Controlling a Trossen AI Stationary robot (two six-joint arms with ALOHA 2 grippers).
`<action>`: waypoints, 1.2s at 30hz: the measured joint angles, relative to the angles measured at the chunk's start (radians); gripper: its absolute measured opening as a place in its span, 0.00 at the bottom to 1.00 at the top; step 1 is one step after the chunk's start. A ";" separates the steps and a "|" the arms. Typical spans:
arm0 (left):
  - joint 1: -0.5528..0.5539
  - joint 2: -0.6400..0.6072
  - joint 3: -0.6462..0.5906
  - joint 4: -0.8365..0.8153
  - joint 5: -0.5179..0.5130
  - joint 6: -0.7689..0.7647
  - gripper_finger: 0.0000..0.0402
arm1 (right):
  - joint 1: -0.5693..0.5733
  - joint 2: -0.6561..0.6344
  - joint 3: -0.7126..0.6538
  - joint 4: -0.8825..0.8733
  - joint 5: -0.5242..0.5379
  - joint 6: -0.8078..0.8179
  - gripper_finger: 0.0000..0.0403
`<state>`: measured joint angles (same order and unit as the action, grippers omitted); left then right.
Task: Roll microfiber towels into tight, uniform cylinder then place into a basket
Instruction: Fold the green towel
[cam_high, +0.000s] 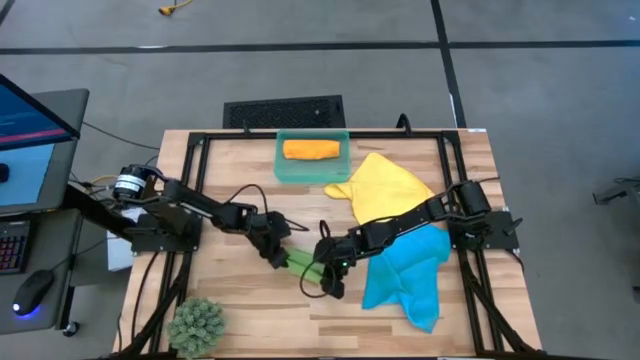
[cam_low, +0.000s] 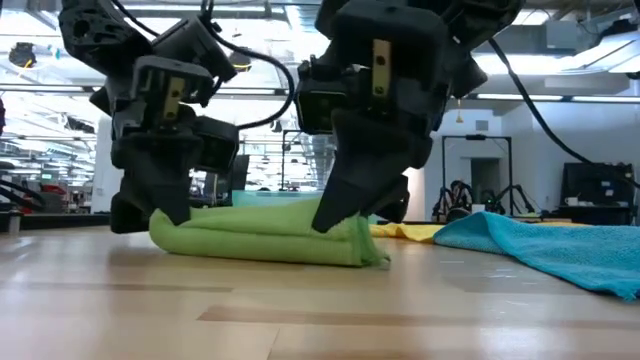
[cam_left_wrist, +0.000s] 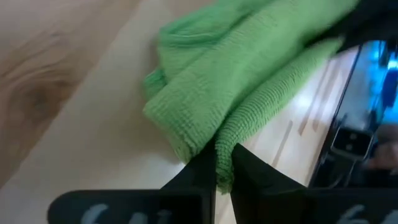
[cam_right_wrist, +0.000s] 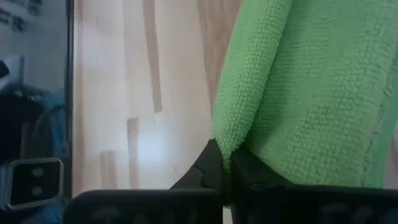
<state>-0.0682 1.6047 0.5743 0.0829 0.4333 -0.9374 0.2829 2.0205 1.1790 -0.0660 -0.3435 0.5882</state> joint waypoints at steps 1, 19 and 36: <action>0.005 0.000 0.000 -0.002 0.001 -0.028 0.03 | 0.000 0.000 0.000 0.001 0.007 0.025 0.04; 0.018 -0.001 -0.003 -0.071 0.053 -0.449 0.03 | 0.026 -0.021 -0.002 -0.019 0.069 -0.208 0.31; 0.016 0.000 -0.003 -0.073 0.079 -0.418 0.03 | 0.112 -0.080 0.001 0.120 0.466 -0.971 0.33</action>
<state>-0.0517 1.6051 0.5713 0.0101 0.5125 -1.3552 0.3945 1.9400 1.1797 0.0543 0.1227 -0.3828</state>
